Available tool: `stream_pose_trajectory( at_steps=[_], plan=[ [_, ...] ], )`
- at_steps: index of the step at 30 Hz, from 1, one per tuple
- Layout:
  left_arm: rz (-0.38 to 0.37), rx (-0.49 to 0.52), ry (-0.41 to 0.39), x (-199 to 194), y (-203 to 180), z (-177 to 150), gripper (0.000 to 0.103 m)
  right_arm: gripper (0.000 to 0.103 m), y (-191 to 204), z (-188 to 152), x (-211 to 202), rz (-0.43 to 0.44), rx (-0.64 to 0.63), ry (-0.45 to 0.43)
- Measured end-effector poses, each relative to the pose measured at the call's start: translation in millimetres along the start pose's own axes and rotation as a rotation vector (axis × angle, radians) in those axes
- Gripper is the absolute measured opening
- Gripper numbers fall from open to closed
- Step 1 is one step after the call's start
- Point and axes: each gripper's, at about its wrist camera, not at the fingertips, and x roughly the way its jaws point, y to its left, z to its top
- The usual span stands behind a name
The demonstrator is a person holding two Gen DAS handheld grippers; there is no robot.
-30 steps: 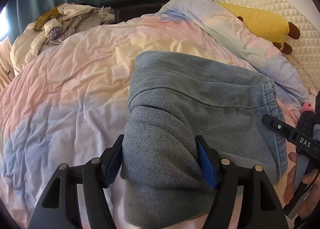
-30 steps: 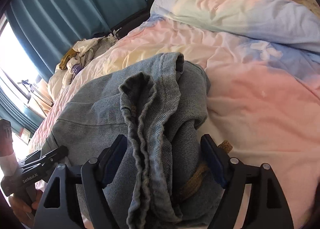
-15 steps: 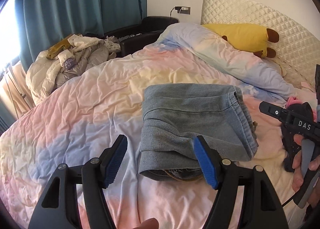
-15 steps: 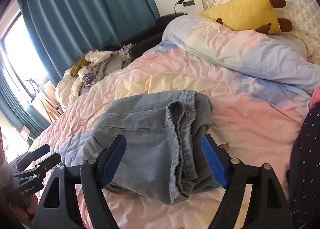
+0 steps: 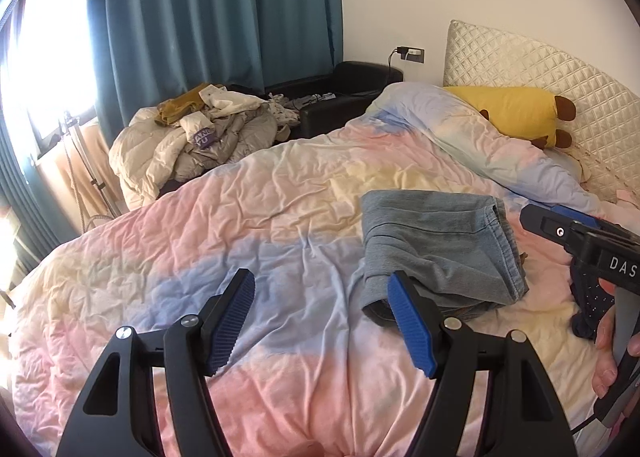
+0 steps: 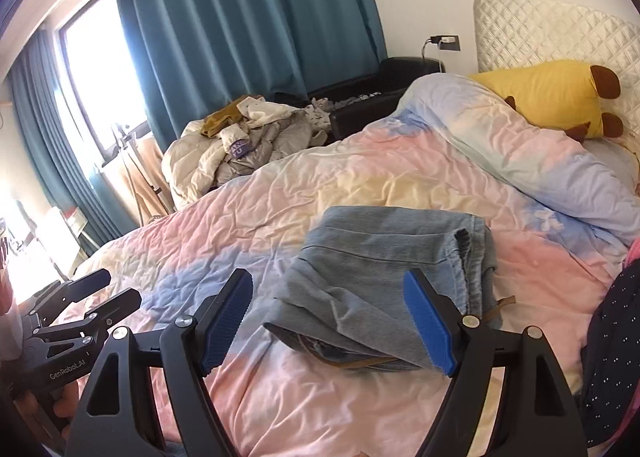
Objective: Fold clothes
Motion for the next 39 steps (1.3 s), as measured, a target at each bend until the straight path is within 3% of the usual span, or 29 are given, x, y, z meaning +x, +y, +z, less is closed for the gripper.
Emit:
stream_pose_trajectory(
  at_steps=[7, 14, 20, 27, 34, 39],
  plan=[
    [0.093, -0.071, -0.011, -30.0, 67.9, -31.3, 0.071, 0.079, 69.7, -9.1, 1.9, 0.075, -0.079, 0.009],
    [0.222, -0.175, -0.036, -59.1, 152.7, -53.4, 0.071, 0.079, 160.0, -13.8, 21.1, 0.152, -0.188, 0.042],
    [0.326, -0.207, -0.046, -78.2, 207.7, -78.1, 0.071, 0.079, 242.2, -25.5, 41.5, 0.247, -0.264, 0.051],
    [0.381, -0.281, -0.047, -80.4, 258.0, -115.5, 0.071, 0.079, 313.9, -50.0, 65.7, 0.324, -0.324, 0.031],
    [0.412, -0.359, -0.049, -61.8, 290.5, -150.0, 0.071, 0.079, 345.2, -71.5, 92.9, 0.308, -0.372, -0.028],
    [0.426, -0.395, -0.059, -47.9, 299.5, -166.2, 0.071, 0.079, 337.5, -86.4, 122.3, 0.287, -0.361, 0.003]
  ],
)
